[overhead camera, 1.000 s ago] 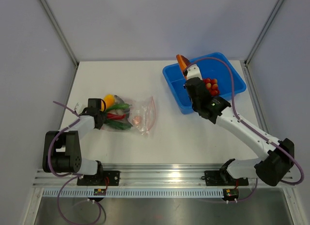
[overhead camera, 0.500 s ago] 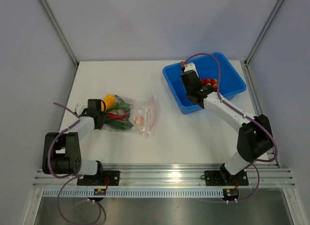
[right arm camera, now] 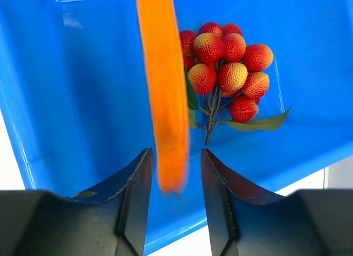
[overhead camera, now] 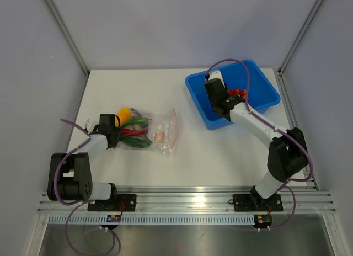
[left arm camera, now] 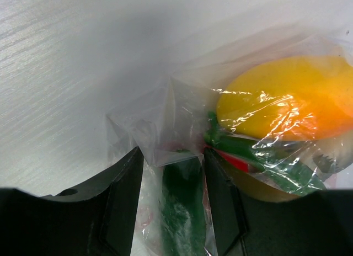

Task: Open the zip-top bag and remove the fake food
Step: Place the food in the bin.

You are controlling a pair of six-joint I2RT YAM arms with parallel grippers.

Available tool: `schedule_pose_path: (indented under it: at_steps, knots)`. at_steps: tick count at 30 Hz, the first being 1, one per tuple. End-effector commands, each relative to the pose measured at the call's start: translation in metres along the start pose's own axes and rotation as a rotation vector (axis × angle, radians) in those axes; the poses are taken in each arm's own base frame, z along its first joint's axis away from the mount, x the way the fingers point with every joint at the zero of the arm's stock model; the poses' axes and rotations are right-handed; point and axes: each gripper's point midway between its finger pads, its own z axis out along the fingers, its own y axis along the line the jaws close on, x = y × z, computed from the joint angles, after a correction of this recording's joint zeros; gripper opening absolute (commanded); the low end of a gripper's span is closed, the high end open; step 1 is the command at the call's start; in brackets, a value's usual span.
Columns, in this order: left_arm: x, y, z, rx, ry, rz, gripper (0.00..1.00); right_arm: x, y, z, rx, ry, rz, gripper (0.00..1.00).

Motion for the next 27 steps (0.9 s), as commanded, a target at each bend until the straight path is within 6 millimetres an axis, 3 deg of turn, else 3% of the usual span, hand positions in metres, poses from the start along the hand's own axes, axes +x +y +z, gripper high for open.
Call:
schedule_pose_path:
  at_steps: [1,8,15,19,22,27]
  knots:
    - [0.003,-0.001,-0.004,0.019,0.013,-0.007,0.51,-0.035,-0.009,-0.019,-0.019,-0.098,0.080,0.47]
    - [0.004,-0.001,-0.004,0.021,0.017,-0.005,0.51,-0.039,-0.005,-0.032,-0.085,-0.129,0.139,0.52]
    - [0.004,-0.003,-0.006,0.034,0.020,-0.011,0.51,-0.048,0.031,-0.069,-0.387,-0.216,0.160,0.59]
    - [0.005,-0.003,-0.006,0.034,0.026,-0.010,0.51,-0.047,0.064,-0.098,-0.631,-0.255,0.162,0.61]
    - [0.007,-0.003,-0.006,0.035,0.035,-0.007,0.51,-0.039,0.083,-0.097,-0.680,-0.185,0.183,0.61]
    - [0.012,-0.006,-0.006,0.054,0.060,-0.008,0.51,-0.015,0.139,-0.101,-0.755,-0.065,0.099,0.61]
